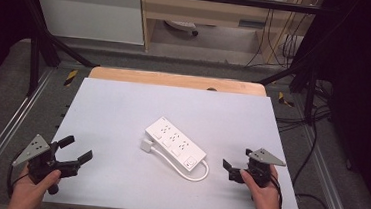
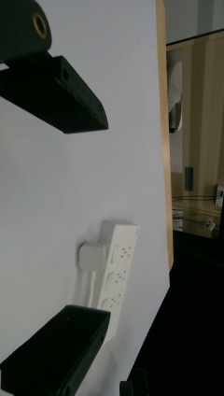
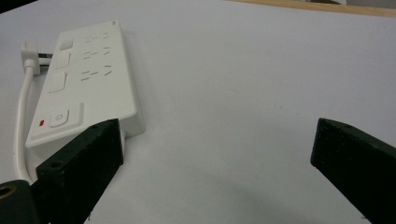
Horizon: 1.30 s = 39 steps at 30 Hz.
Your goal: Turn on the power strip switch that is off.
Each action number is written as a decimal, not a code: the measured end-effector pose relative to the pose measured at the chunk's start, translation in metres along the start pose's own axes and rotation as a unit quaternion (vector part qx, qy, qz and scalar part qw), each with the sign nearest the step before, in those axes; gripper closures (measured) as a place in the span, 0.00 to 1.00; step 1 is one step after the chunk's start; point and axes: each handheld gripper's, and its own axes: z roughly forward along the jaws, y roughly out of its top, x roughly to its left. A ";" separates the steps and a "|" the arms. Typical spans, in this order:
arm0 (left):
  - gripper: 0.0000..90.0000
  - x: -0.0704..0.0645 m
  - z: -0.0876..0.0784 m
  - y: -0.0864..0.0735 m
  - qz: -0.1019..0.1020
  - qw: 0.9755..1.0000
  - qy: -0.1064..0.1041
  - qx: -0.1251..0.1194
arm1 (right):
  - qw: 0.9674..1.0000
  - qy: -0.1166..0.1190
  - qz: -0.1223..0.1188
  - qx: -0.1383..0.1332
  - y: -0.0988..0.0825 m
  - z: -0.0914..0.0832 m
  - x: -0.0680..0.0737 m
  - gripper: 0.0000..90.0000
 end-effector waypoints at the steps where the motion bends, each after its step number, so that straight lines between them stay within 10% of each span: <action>1: 0.09 -0.001 0.000 0.001 0.000 1.000 -0.003 -0.002 | 1.000 0.000 0.005 -0.002 0.000 0.000 0.000 0.03; 39: 0.06 -0.017 0.026 0.031 0.012 0.999 -0.032 0.014 | 1.000 0.005 0.005 -0.009 0.002 -0.001 0.000 0.03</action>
